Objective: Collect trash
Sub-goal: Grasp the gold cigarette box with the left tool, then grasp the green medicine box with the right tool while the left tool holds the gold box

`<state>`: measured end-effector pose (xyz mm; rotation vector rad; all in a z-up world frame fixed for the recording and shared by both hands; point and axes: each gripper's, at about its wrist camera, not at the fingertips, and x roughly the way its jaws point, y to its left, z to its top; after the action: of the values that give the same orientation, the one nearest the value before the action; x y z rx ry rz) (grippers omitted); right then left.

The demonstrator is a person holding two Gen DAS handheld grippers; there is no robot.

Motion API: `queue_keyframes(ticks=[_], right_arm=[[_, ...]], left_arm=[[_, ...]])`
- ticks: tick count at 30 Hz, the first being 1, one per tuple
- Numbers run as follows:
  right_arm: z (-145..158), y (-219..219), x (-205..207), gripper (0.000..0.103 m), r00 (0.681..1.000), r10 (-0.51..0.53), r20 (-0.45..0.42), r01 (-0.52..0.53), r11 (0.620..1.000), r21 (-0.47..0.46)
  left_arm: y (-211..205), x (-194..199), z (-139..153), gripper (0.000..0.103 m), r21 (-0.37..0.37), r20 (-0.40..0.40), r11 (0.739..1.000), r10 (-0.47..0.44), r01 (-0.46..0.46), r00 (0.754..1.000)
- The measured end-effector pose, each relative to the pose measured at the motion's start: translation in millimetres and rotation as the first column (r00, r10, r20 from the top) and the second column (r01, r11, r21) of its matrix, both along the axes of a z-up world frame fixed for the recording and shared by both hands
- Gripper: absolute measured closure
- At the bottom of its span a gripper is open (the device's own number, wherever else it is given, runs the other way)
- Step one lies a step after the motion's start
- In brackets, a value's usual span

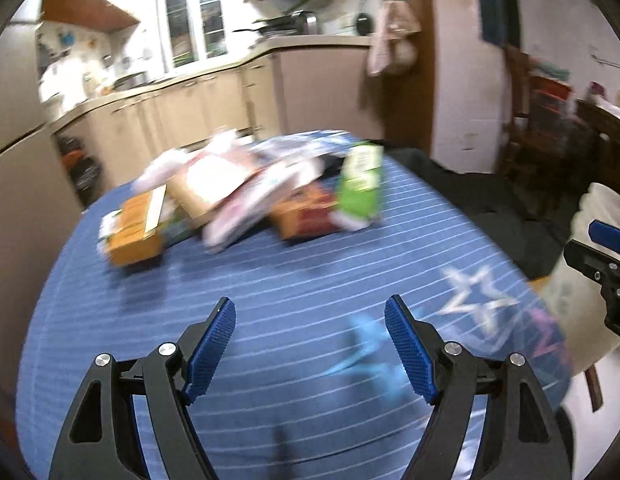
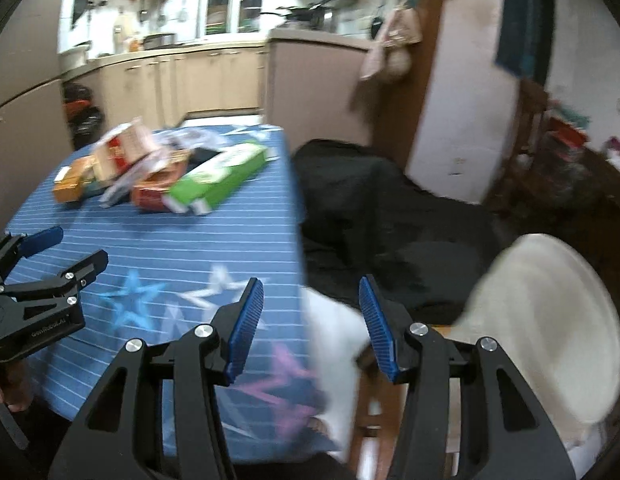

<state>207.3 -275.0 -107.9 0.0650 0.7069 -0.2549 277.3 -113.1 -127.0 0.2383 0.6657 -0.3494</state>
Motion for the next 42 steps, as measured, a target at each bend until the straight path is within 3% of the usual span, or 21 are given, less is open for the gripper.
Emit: queue_keyframes(ticks=[5, 9, 15, 22, 29, 30, 33, 37, 42], right_arm=[[-11, 26, 23, 0.055, 0.996, 0.086, -0.018, -0.084, 0.992, 0.09], [-17, 39, 35, 0.055, 0.992, 0.125, -0.032, -0.12, 0.985, 0.12], [-21, 44, 58, 0.054, 0.987, 0.153, -0.04, -0.144, 0.975, 0.17], [-21, 46, 67, 0.049, 0.985, 0.168, -0.036, -0.159, 0.971, 0.179], [-31, 42, 75, 0.049, 0.985, 0.163, -0.06, -0.149, 0.97, 0.192], [-32, 42, 76, 0.049, 0.984, 0.165, -0.061, -0.15, 0.97, 0.192], [-32, 44, 76, 0.049, 0.983, 0.171, -0.062, -0.156, 0.969, 0.191], [-31, 44, 75, 0.049, 0.983, 0.176, -0.061, -0.161, 0.967, 0.198], [-28, 41, 77, 0.049, 0.983, 0.178, -0.05, -0.164, 0.965, 0.204]], left_arm=[[53, 12, -6, 0.025, -0.015, -0.029, 0.99, 0.14, -0.14, 0.99], [89, 27, -8, 0.025, -0.024, -0.055, 0.968, 0.247, -0.249, 0.967], [122, 53, 1, 0.025, -0.041, -0.035, 0.942, 0.331, -0.332, 0.943], [114, 117, 7, 0.021, -0.03, 0.021, 0.938, 0.346, -0.345, 0.938], [109, 161, 0, 0.021, -0.063, -0.068, 0.939, 0.334, -0.338, 0.94], [109, 162, -1, 0.022, -0.065, -0.069, 0.939, 0.334, -0.339, 0.94], [112, 167, -5, 0.043, -0.062, -0.092, 0.938, 0.335, -0.342, 0.938], [118, 158, -6, 0.043, -0.08, -0.107, 0.943, 0.314, -0.323, 0.943], [135, 120, 3, 0.044, -0.121, -0.096, 0.939, 0.313, -0.323, 0.945]])
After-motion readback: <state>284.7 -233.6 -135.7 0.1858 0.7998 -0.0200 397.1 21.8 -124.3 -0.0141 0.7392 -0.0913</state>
